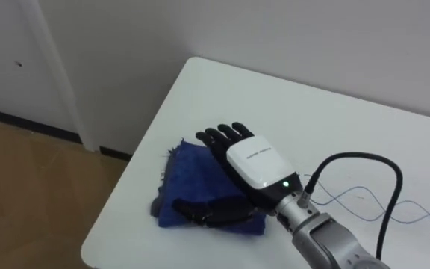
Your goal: Wipe table
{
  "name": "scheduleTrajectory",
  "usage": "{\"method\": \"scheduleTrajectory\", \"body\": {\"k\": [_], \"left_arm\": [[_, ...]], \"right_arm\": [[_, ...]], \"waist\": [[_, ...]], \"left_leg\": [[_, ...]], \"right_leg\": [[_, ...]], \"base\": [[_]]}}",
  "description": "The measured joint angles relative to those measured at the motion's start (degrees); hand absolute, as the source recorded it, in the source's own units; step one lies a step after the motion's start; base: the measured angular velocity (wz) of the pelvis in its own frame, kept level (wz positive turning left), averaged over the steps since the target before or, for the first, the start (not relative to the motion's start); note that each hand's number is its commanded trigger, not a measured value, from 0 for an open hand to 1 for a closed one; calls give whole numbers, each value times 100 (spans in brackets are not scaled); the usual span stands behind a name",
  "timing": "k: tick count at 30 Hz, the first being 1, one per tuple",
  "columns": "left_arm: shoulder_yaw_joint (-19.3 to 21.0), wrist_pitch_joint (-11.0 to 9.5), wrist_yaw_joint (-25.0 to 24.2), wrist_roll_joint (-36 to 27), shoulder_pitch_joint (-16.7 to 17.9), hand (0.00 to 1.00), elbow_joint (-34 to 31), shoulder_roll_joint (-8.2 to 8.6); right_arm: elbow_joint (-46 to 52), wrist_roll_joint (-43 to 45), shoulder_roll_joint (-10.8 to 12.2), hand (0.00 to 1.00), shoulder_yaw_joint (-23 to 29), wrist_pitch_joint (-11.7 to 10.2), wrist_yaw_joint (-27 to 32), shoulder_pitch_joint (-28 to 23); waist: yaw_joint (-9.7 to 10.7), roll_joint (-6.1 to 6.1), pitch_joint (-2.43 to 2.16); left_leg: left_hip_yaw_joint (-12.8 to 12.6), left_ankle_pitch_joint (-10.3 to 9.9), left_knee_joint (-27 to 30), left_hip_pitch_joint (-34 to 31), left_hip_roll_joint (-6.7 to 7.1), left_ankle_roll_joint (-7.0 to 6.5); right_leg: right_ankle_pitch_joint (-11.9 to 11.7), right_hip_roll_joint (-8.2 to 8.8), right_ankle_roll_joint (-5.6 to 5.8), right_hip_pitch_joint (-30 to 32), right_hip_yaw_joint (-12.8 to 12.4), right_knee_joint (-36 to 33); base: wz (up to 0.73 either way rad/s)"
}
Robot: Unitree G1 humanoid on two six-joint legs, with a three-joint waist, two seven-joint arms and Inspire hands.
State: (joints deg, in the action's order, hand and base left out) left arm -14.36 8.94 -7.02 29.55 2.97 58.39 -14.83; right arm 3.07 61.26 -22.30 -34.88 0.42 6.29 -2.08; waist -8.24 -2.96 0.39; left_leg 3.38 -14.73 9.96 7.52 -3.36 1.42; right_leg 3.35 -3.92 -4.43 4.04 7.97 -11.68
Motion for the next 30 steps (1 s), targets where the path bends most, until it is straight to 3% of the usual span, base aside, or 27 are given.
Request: {"method": "scheduleTrajectory", "body": {"k": [6, 20, 22, 23, 30], "left_arm": [[-10, -9, -4, 1, -2, 0, -48, 18], [74, -19, -4, 9, -17, 0, -220, 10], [73, -21, -3, 7, -16, 0, -344, 9], [73, -21, -3, 7, -16, 0, -373, 10], [79, -4, -3, 20, 43, 0, -497, 5]], "right_arm": [[0, 206, -6, 0, 7, -112, 6, -97], [-18, 401, -67, 0, 15, -235, 25, -373], [-43, 371, -115, 50, 16, -223, 25, -374], [-53, 371, -123, 98, 16, -222, 25, -375], [-40, 336, -119, 100, 88, -151, 119, -377]], "waist": [[23, 25, -12], [11, 71, -11], [16, 80, -10], [16, 80, -10], [26, 104, -23]], "left_leg": [[-3, 2, -37, 4, -3, -4], [-249, -11, -64, 8, -2, -32], [-251, -11, -61, 11, -3, -32], [-251, -11, -60, 16, -4, -32], [-250, -16, -66, 13, -8, -41]], "right_leg": [[-23, -12, -51, 9, 6, -2], [28, 22, 21, -21, 4, 51], [29, 22, 22, -45, 6, 77], [29, 21, 22, -57, 7, 84], [35, 33, 31, -73, 42, 84]], "base": [[1], [0], [2], [6], [4]]}}
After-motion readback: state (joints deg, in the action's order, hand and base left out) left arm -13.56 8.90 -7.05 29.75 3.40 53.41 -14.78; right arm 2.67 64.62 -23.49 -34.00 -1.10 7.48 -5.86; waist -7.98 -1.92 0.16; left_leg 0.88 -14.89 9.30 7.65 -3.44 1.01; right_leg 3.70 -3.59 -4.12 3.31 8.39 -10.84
